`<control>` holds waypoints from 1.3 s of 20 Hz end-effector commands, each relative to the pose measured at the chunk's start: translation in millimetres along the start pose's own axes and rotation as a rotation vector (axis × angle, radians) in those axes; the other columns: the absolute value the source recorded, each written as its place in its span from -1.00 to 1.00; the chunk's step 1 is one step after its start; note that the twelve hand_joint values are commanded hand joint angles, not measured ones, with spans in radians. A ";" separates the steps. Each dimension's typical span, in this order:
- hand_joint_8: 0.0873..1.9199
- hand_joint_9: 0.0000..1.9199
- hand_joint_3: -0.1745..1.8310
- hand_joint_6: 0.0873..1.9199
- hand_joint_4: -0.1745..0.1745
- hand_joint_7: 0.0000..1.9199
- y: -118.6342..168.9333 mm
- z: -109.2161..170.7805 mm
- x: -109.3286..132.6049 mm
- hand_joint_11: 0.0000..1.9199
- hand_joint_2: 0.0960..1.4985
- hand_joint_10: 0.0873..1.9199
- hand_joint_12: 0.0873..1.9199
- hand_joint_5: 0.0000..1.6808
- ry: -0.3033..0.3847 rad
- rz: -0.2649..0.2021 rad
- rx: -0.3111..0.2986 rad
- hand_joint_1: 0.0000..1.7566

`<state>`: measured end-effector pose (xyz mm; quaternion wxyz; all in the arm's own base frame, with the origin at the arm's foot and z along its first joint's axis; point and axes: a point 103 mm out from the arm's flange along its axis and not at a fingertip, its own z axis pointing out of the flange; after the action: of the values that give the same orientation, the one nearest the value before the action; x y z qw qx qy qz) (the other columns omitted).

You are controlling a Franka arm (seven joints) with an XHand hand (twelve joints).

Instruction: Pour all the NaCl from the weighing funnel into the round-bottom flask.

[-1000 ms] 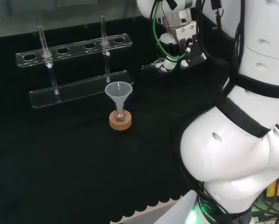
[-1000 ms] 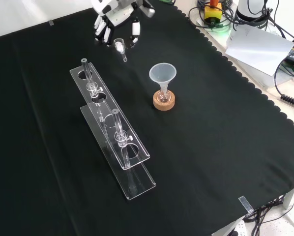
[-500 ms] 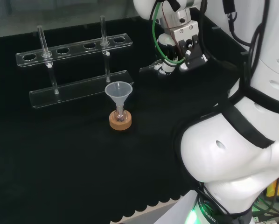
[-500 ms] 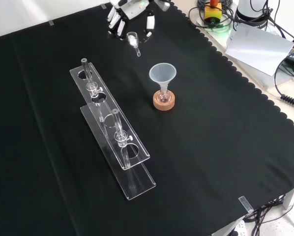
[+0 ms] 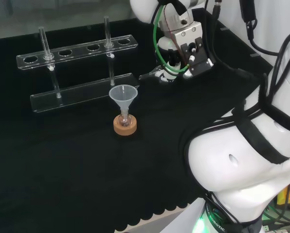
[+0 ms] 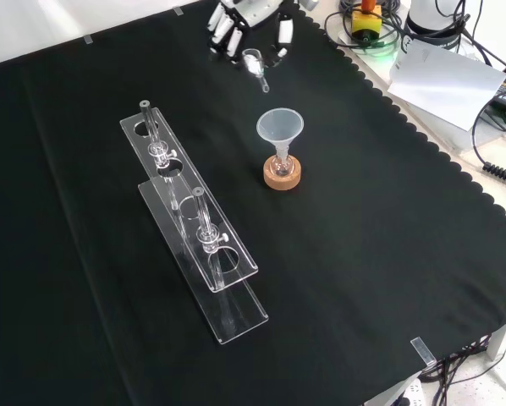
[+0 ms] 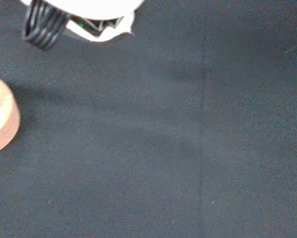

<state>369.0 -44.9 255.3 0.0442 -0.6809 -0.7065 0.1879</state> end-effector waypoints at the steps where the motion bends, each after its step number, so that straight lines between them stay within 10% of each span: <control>1: -0.35 -0.25 -0.04 -0.07 1.00 -0.64 -11.9 1.1 19.0 -0.41 -0.23 -0.52 0.22 0.38 -0.042 -0.025 0.034 0.25; 26: -0.35 -0.25 -0.03 -0.06 1.00 -0.64 5.0 -14.2 33.6 -0.42 -0.23 -0.52 0.23 0.38 -0.206 -0.049 0.074 0.25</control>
<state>375.1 -11.2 260.4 0.0074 -0.6407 -0.7172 0.2741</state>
